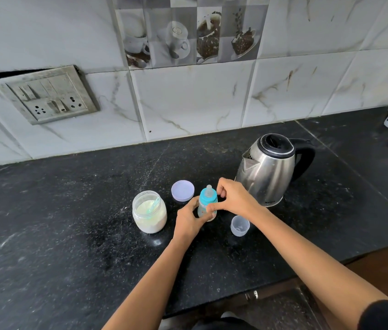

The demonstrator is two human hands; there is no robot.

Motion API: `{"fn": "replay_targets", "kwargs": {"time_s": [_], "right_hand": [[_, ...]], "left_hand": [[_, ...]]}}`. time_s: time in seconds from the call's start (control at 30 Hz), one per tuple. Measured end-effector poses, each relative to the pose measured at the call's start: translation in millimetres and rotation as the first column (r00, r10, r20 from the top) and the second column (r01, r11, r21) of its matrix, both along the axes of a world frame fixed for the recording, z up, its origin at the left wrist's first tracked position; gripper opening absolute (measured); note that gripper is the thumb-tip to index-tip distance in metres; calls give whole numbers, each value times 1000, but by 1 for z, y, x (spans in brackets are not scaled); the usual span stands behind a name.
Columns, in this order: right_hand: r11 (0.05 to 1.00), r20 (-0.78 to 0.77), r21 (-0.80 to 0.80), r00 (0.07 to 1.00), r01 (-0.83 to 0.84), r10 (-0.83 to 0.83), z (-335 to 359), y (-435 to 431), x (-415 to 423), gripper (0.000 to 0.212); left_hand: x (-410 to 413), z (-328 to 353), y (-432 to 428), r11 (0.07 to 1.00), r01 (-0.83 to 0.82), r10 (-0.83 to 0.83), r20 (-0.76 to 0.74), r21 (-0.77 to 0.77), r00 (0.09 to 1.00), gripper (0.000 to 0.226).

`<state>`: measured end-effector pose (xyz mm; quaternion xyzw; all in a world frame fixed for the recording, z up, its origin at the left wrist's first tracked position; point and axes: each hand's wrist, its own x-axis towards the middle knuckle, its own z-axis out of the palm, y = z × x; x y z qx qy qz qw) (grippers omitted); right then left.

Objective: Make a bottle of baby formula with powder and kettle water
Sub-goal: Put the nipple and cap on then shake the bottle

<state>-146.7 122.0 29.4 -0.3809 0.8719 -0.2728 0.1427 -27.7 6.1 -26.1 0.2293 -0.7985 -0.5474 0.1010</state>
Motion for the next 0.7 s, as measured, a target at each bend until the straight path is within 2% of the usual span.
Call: {"fn": "replay_targets", "kwargs": {"time_s": [0.07, 0.1, 0.17, 0.23, 0.3, 0.47, 0.53, 0.63, 0.7], "right_hand": [[998, 68, -55, 998, 1, 3, -1, 3, -4, 50], [996, 150, -85, 988, -25, 37, -1, 5, -5, 55], [985, 312, -132, 938, -113, 149, -4, 5, -4, 68], [974, 399, -181, 895, -136, 199, -10, 4, -2, 68], [971, 413, -229, 898, -62, 155, -16, 5, 0, 59], [962, 245, -266, 969, 62, 5, -14, 17, -6, 29], [967, 246, -249, 969, 49, 14, -8, 16, -10, 34], [971, 359, -222, 919, -89, 166, -1, 6, -6, 61], [969, 405, -216, 892, -121, 202, -5, 1, 0, 67]], "left_hand": [[0, 0, 0, 1000, -8, 8, 3, -1, 1000, 55], [0, 0, 0, 1000, -13, 13, 1, -2, 1000, 56], [1, -2, 1, 1000, -20, 20, -18, 3, 1000, 55], [1, -2, 1, 1000, -23, 23, -28, 6, 999, 53], [0, -3, 1, 1000, -21, 22, -23, 9, 999, 52], [-1, -5, 0, 1000, -28, 28, 10, -1, 1000, 59], [-1, -5, 1, 999, -33, 33, 20, -1, 999, 60], [-1, -4, 2, 999, -31, 31, 17, -10, 999, 59], [0, -4, 2, 1000, -30, 30, 2, -9, 1000, 56]]}}
